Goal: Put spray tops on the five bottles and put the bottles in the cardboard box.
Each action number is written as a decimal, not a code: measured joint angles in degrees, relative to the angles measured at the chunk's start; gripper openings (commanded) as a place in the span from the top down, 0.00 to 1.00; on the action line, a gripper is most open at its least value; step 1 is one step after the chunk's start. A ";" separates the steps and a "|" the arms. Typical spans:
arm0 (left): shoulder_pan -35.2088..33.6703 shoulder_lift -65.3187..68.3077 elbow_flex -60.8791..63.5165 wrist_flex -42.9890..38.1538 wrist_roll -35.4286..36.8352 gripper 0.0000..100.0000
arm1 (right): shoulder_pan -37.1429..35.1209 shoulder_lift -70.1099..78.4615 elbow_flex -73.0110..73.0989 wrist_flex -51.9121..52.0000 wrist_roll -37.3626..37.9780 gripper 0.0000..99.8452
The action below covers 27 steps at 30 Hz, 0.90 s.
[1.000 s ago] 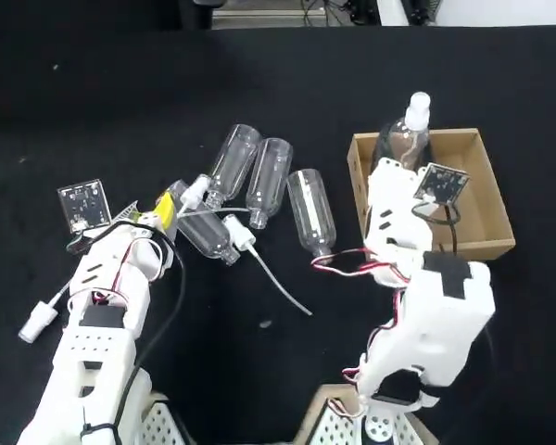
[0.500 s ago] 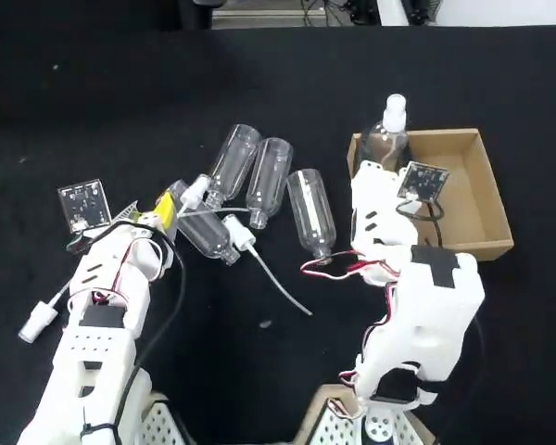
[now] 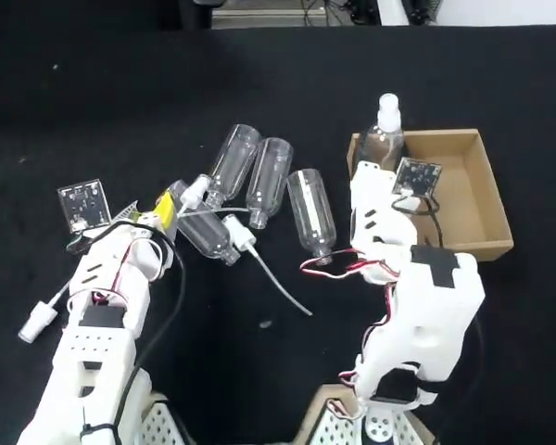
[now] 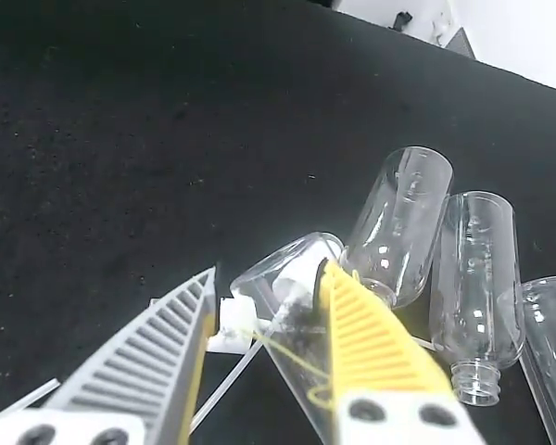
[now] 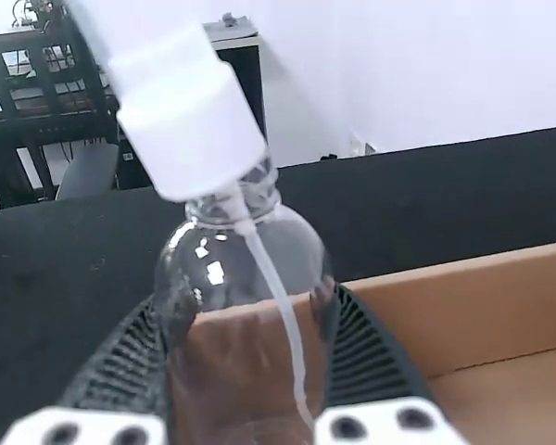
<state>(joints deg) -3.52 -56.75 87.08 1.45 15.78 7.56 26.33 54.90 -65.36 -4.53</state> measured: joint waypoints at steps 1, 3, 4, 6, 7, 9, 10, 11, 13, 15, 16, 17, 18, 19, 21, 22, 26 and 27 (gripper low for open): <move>0.00 0.00 0.00 0.00 0.00 0.83 | 0.00 0.00 0.00 0.00 0.00 0.99; 0.00 0.00 0.00 0.00 0.00 0.83 | 0.00 0.00 0.00 0.00 0.18 0.99; 0.00 0.00 0.00 0.00 0.00 0.83 | 0.00 0.00 0.00 0.00 0.35 0.99; 0.00 0.00 0.00 0.00 0.00 0.83 | 0.00 0.00 0.00 0.00 0.35 0.99; 0.00 0.00 0.00 0.00 0.00 0.83 | 0.00 0.00 0.00 0.00 0.35 0.99; 0.00 0.00 0.00 0.00 0.00 0.83 | 0.00 0.00 0.00 0.00 0.35 0.99; 0.00 0.00 0.00 0.00 0.00 0.83 | 0.00 0.00 0.00 0.00 0.35 0.99; 0.00 0.00 0.00 0.00 0.00 0.83 | 0.00 0.00 0.00 0.00 0.35 0.99; 0.00 0.00 0.00 0.00 0.00 0.83 | 0.00 0.00 0.00 0.00 0.35 0.99; 0.00 0.00 0.00 0.00 0.00 0.83 | 0.00 0.00 0.00 0.00 0.35 0.99; 0.00 0.00 0.00 0.00 0.00 0.83 | 0.00 0.00 0.00 0.00 0.35 0.99; 0.00 0.00 0.00 0.00 0.00 0.83 | 0.00 0.00 0.00 0.00 0.35 0.99; 0.00 0.00 0.00 0.00 0.00 0.83 | 0.00 0.00 0.00 0.00 0.35 0.99; 0.00 0.00 0.00 0.00 0.00 0.83 | 0.00 0.00 0.00 0.00 0.35 0.99; 0.00 0.00 0.00 0.00 0.00 0.83 | 0.00 0.00 0.00 0.00 0.35 0.99; 0.00 0.00 0.00 0.00 0.00 0.83 | 0.00 0.00 0.00 0.00 0.35 0.98; 0.00 0.00 0.00 0.00 0.00 0.83 | 0.00 0.00 0.00 0.00 0.35 0.86; 0.00 0.00 0.00 0.00 0.00 0.83 | 0.00 0.00 0.00 0.00 0.35 0.83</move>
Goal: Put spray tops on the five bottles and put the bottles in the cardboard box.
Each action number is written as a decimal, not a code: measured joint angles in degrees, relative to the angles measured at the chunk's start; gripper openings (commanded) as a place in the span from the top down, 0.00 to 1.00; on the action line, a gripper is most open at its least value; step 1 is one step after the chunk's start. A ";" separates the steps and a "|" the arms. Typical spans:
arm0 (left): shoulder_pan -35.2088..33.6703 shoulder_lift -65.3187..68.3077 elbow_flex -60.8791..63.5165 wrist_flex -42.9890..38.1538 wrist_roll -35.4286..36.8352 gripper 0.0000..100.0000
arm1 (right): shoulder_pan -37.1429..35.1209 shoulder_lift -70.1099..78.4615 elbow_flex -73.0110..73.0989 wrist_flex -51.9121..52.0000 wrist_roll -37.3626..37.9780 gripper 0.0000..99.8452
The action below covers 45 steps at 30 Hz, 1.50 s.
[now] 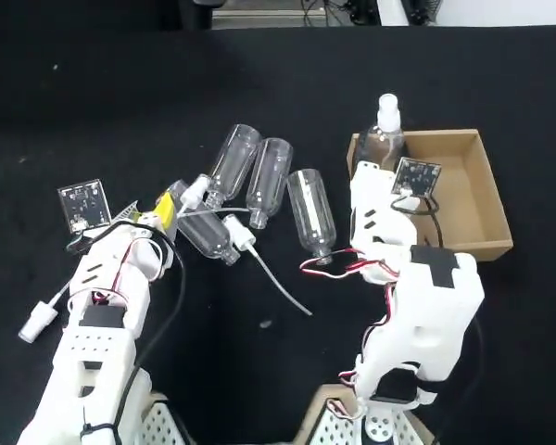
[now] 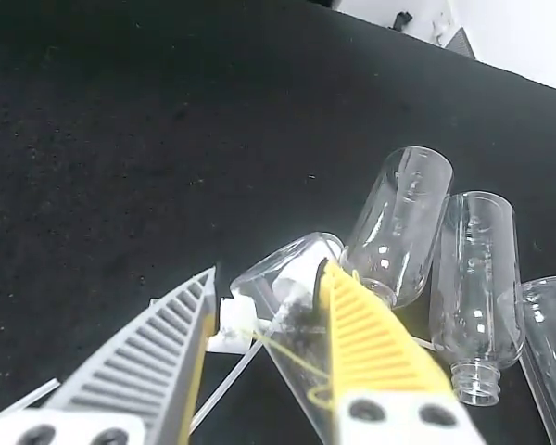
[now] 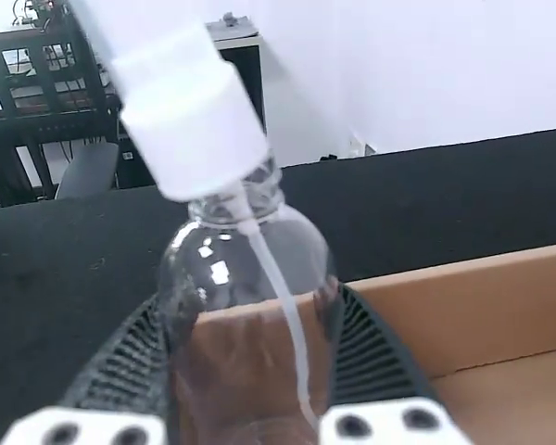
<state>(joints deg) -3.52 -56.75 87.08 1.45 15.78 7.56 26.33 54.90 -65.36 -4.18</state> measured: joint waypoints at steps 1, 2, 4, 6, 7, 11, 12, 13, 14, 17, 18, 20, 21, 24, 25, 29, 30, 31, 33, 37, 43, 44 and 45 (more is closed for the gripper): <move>0.00 0.00 0.00 0.00 0.00 0.83 | -0.09 0.00 0.00 0.00 0.00 0.81; 0.00 0.00 0.00 0.00 0.00 0.83 | -0.44 0.00 0.00 0.00 0.00 0.80; 0.00 0.00 0.00 0.00 0.00 0.83 | -0.88 0.00 -0.09 0.00 0.00 0.80; 0.00 0.00 0.00 0.00 0.00 0.83 | -0.97 0.00 -0.09 0.00 0.00 0.80; 0.00 0.00 0.00 0.00 0.00 0.83 | -0.97 0.00 -0.09 0.00 0.00 0.80; 0.00 0.00 0.00 0.00 0.00 0.83 | -0.97 0.00 -0.09 0.00 0.00 0.79; 0.00 0.00 0.00 0.00 0.00 0.83 | -0.97 0.00 -0.09 0.00 0.00 0.79; 0.00 0.00 0.00 0.00 0.00 0.83 | -0.97 0.00 -0.09 0.00 0.00 0.79; 0.00 0.00 0.00 0.00 0.00 0.83 | -0.97 0.00 -0.09 0.00 0.00 0.79; 0.00 0.00 0.00 0.00 0.00 0.83 | -0.97 0.00 -0.09 0.00 0.00 0.79; 0.00 0.00 0.00 0.00 0.00 0.83 | -0.97 0.00 -0.09 0.00 0.00 0.79; 0.00 0.00 0.00 0.00 0.00 0.83 | -0.97 0.00 -0.09 0.00 0.00 0.79; 0.00 0.00 0.00 0.00 0.00 0.83 | -0.97 0.00 -0.09 0.00 0.00 0.79; 0.00 0.00 0.00 0.00 0.00 0.83 | -0.97 0.00 -0.09 0.00 0.00 0.79; 0.00 0.00 0.00 0.00 0.00 0.83 | -0.97 0.00 -0.09 0.00 0.00 0.79; 0.00 0.00 0.00 0.00 0.00 0.83 | -0.97 0.00 -0.09 0.00 0.00 0.79; 0.00 0.00 0.00 0.00 0.00 0.83 | -0.97 0.00 -0.09 0.00 0.00 0.79; 0.00 0.00 0.00 0.00 0.00 0.83 | -0.97 0.00 -0.09 0.00 0.00 0.79; 0.00 0.00 0.00 0.00 0.00 0.83 | -1.14 0.00 -0.09 0.00 0.00 0.79; 0.00 0.00 0.00 0.00 0.00 0.83 | -1.23 0.00 -0.09 0.00 1.41 0.79; 0.00 0.00 0.00 0.00 0.00 0.83 | -1.23 0.00 -0.09 0.00 1.67 0.68; 0.00 0.00 0.00 0.00 0.00 0.83 | -1.23 0.00 -0.09 0.00 1.67 0.65; 0.00 0.00 0.00 0.00 0.00 0.83 | -1.23 0.00 -0.09 0.00 1.67 0.63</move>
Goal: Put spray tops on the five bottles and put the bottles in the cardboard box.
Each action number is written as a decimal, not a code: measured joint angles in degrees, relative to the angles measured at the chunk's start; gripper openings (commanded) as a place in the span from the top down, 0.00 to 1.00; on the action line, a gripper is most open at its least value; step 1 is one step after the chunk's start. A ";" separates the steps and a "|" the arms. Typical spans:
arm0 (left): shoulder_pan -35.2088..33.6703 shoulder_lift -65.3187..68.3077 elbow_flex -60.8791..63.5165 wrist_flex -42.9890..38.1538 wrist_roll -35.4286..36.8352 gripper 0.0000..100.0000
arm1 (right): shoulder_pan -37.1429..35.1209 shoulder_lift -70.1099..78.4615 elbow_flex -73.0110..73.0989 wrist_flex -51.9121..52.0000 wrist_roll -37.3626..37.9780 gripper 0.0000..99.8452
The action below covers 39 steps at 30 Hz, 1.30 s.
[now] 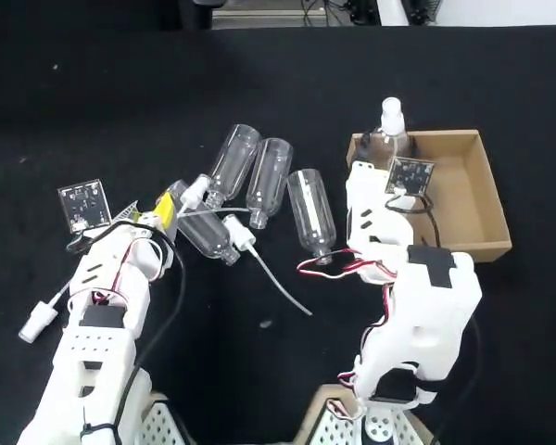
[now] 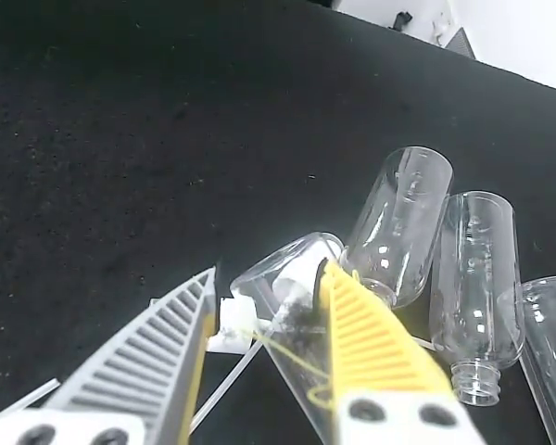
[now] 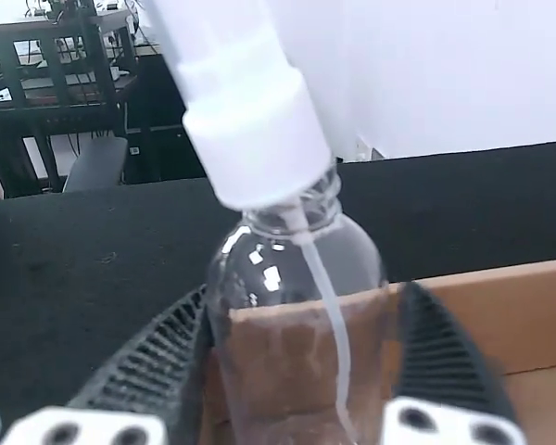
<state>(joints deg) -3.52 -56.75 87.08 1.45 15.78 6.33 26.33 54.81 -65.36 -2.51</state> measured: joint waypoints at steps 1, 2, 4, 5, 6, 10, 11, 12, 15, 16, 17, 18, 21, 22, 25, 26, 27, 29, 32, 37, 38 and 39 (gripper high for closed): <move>0.00 0.00 0.00 0.00 0.00 0.83 | 0.00 0.00 0.00 0.00 0.00 0.62; 0.00 0.00 0.00 0.00 0.00 0.83 | 0.00 0.00 0.00 0.00 0.00 0.61; 0.00 0.00 0.00 0.00 0.00 0.83 | 0.00 0.00 0.00 0.00 0.00 0.62; 0.00 0.00 0.00 0.00 0.00 0.83 | 0.00 0.00 0.00 0.00 0.00 0.63; 0.00 0.00 0.00 0.00 0.00 0.83 | 0.00 0.00 0.00 0.00 0.00 0.63; 0.00 0.00 0.00 0.00 0.00 0.83 | 0.00 0.00 0.00 0.00 0.00 0.63; 0.00 0.00 0.00 0.00 0.00 0.83 | 0.00 0.00 0.09 0.00 -0.18 0.63; 0.00 0.00 0.00 0.00 0.00 0.83 | 0.00 0.00 0.53 0.00 -0.79 0.63; 0.00 0.00 0.00 0.00 0.00 0.83 | 0.00 -0.97 2.73 -0.44 -2.73 0.63; 0.00 0.00 0.00 0.00 0.00 0.83 | 0.00 -1.58 3.43 -0.44 -3.16 0.63; 0.00 0.00 0.00 0.00 0.00 0.83 | 0.00 -2.37 3.87 0.09 -3.34 0.63; 0.00 0.00 0.00 0.00 0.00 0.83 | 0.00 -3.25 3.87 1.14 -3.34 0.63; 0.00 0.00 0.00 0.00 0.00 0.83 | 0.00 -5.89 3.87 4.66 -3.52 0.63; 0.00 0.00 0.00 0.00 0.00 0.83 | 0.00 -6.86 3.87 5.80 -3.52 0.63; 0.00 0.00 0.00 0.00 0.00 0.83 | 0.00 -9.85 3.87 8.44 -3.52 0.63; 0.00 0.00 0.00 0.00 0.00 0.83 | 0.00 -10.99 4.13 9.32 -3.52 0.63; 0.00 0.00 0.00 0.00 0.00 0.83 | 0.00 -11.96 4.66 10.11 -3.52 0.63; 0.00 0.00 0.00 0.00 0.00 0.83 | 0.00 -13.80 5.63 11.69 -3.52 0.63; 0.00 0.00 0.00 0.00 0.00 0.83 | 0.00 -16.35 7.38 12.75 -3.52 0.63; 0.00 0.00 0.00 0.00 0.00 0.83 | 0.00 -21.10 8.53 17.49 -3.52 0.63; 0.00 0.00 0.00 0.00 0.00 0.83 | 0.00 -22.24 8.53 19.34 -3.52 0.63; 0.00 0.00 0.00 0.00 0.00 0.83 | 0.00 -23.38 8.53 21.54 -3.52 0.63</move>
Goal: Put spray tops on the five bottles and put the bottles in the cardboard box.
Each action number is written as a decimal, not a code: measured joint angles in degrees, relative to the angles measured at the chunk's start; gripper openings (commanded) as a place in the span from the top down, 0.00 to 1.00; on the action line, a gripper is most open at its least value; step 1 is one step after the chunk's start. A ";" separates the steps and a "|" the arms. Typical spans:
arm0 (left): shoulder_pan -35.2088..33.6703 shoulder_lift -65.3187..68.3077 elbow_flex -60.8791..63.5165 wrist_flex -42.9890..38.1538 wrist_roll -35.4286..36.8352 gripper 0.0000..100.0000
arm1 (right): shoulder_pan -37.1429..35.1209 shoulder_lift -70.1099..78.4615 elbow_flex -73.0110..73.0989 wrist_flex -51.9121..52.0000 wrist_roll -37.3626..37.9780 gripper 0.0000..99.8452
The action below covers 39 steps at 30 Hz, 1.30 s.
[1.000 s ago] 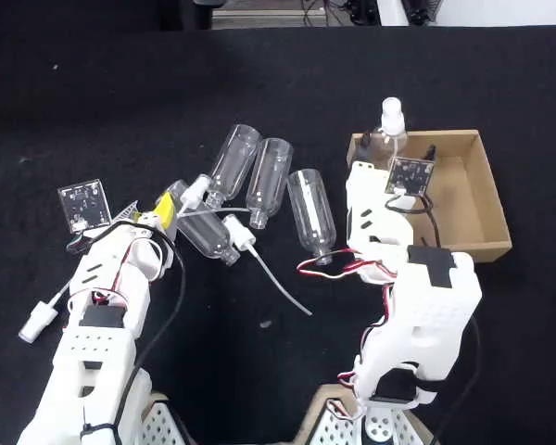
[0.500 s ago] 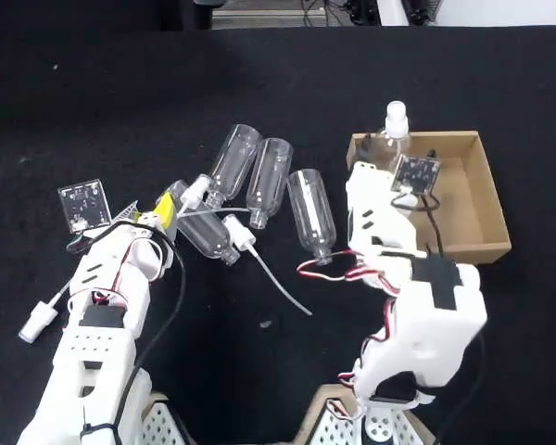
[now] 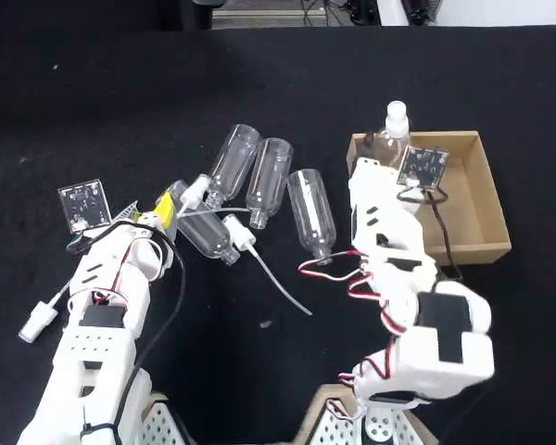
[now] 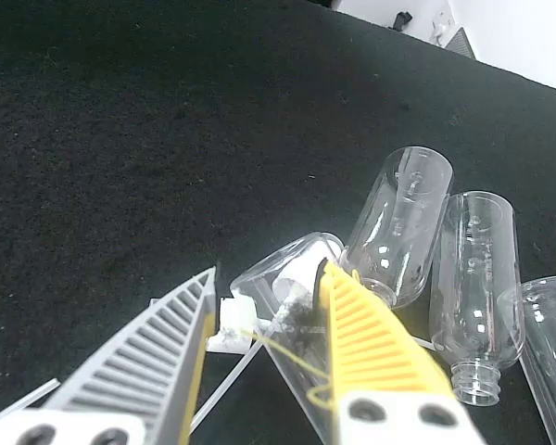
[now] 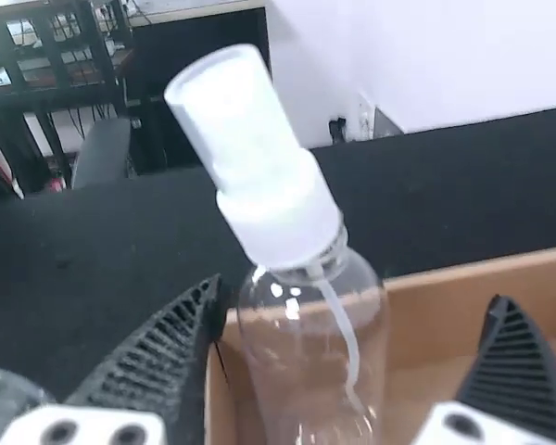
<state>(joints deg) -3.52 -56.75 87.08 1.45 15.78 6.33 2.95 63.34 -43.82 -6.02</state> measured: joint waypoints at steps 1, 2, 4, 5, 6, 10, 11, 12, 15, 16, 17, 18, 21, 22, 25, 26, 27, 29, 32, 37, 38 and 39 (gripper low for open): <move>0.00 0.00 0.00 0.00 0.00 0.83 | 0.00 -1.23 0.00 2.55 0.00 0.63; 0.00 0.00 0.00 0.00 0.00 0.83 | 0.00 -2.64 0.00 5.45 -0.26 0.63; 0.00 0.00 0.00 0.00 0.00 0.83 | 0.00 -5.80 0.00 11.78 -1.49 0.63; 0.00 0.00 0.00 0.00 0.00 0.83 | 0.00 -7.65 0.00 15.12 -2.46 0.63; 0.00 0.00 0.00 0.00 0.00 0.83 | 0.00 -9.76 0.00 18.55 -3.43 0.63; 0.00 0.00 0.00 0.00 0.00 0.83 | 0.00 -18.29 -0.35 32.88 -6.59 0.63; 0.00 0.00 0.00 0.00 0.00 0.83 | 0.00 -20.31 -0.70 36.75 -7.12 0.63; 0.00 0.00 0.00 0.00 0.00 0.83 | 0.00 -22.33 -1.05 40.44 -7.47 0.63; 0.00 0.00 0.00 0.00 0.00 0.83 | 0.00 -28.31 -1.58 50.46 -9.23 0.63; 0.00 0.00 0.00 0.00 0.00 0.83 | 0.00 -30.07 -1.58 53.36 -10.20 0.63; 0.00 0.00 0.00 0.00 0.00 0.83 | 0.00 -31.65 -1.58 56.26 -11.34 0.63; 0.00 0.00 0.00 0.00 0.00 0.83 | 0.00 -33.14 -1.58 58.99 -12.48 0.63; 0.00 0.00 0.00 0.00 0.00 0.83 | 0.00 -37.36 -1.58 66.81 -16.70 0.63; 0.00 0.00 0.00 0.00 0.00 0.83 | 0.00 -38.86 -1.85 69.10 -17.93 0.63; 0.00 0.00 0.00 0.00 0.00 0.83 | -0.09 -44.40 -2.29 75.52 -19.08 0.63; 0.00 0.00 0.00 0.00 0.00 0.83 | -0.09 -46.24 -2.29 77.98 -19.08 0.63; 0.00 0.00 0.00 0.00 0.00 0.83 | -0.09 -48.53 -2.29 80.79 -18.81 0.63; 0.00 0.00 0.00 0.00 0.00 0.83 | -0.09 -53.10 -2.29 86.59 -16.26 0.63; 0.00 0.00 0.00 0.00 0.00 0.83 | -0.09 -60.40 -2.64 94.68 -10.11 0.67; 0.00 0.00 0.00 0.00 0.00 0.83 | -4.84 -69.10 -2.64 103.47 1.05 0.87; 0.00 0.00 0.00 0.00 0.00 0.83 | -6.59 -69.80 -2.81 104.35 3.78 0.90; 0.00 0.00 0.00 0.00 0.00 0.83 | -8.79 -70.07 -3.34 104.79 6.07 0.90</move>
<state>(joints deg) -3.52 -56.75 87.08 1.45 15.78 -2.46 -67.12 60.00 60.97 0.04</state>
